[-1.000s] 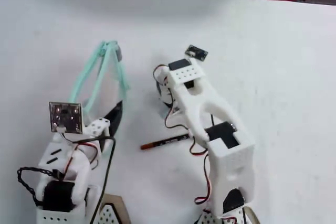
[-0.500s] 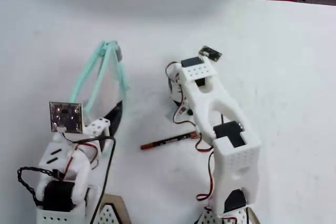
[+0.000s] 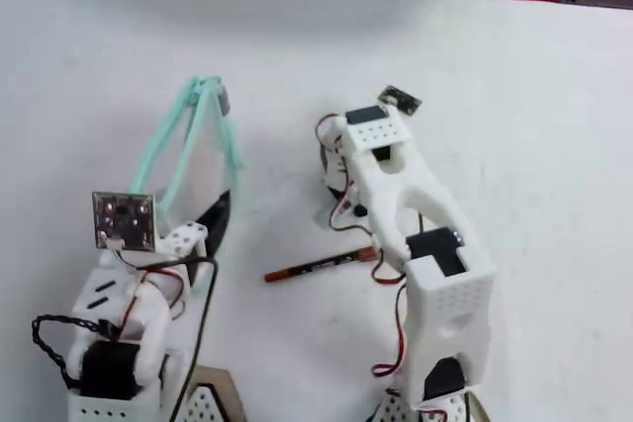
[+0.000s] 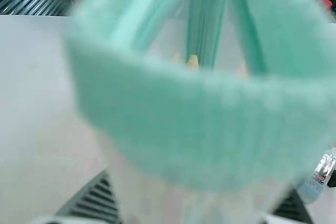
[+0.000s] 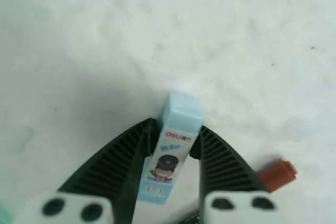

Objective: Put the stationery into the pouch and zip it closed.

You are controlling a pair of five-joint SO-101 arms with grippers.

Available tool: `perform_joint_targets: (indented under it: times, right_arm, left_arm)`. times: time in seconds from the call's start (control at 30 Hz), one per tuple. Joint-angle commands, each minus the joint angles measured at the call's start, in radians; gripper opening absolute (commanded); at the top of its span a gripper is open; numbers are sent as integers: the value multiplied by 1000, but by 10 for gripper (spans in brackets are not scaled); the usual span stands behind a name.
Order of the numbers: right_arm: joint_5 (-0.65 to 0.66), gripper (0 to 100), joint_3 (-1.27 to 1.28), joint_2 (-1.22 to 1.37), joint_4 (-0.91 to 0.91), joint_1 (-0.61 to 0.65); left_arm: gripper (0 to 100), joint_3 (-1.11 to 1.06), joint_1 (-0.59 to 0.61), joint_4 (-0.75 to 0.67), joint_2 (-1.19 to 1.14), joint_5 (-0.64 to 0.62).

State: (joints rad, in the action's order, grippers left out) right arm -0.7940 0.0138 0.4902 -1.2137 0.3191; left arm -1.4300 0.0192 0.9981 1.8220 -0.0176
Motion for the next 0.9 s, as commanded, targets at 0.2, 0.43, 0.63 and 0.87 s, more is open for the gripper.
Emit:
perform_joint_targets:
  times: [0.2,0.43,0.63,0.87]
  right_arm:
    - [-2,246,-29,-2,-22,-31]
    - [-2,247,-44,-2,-19,-82]
    - [-2,247,-58,7,-19,-88]
    - [-2,247,-58,7,-24,-65]
  left_arm:
    - [275,5,7,-26,-2,-2]
    - [275,5,7,-26,-2,-2]
    - [275,5,7,-26,-2,-2]
    - [275,5,7,-25,-2,-2]
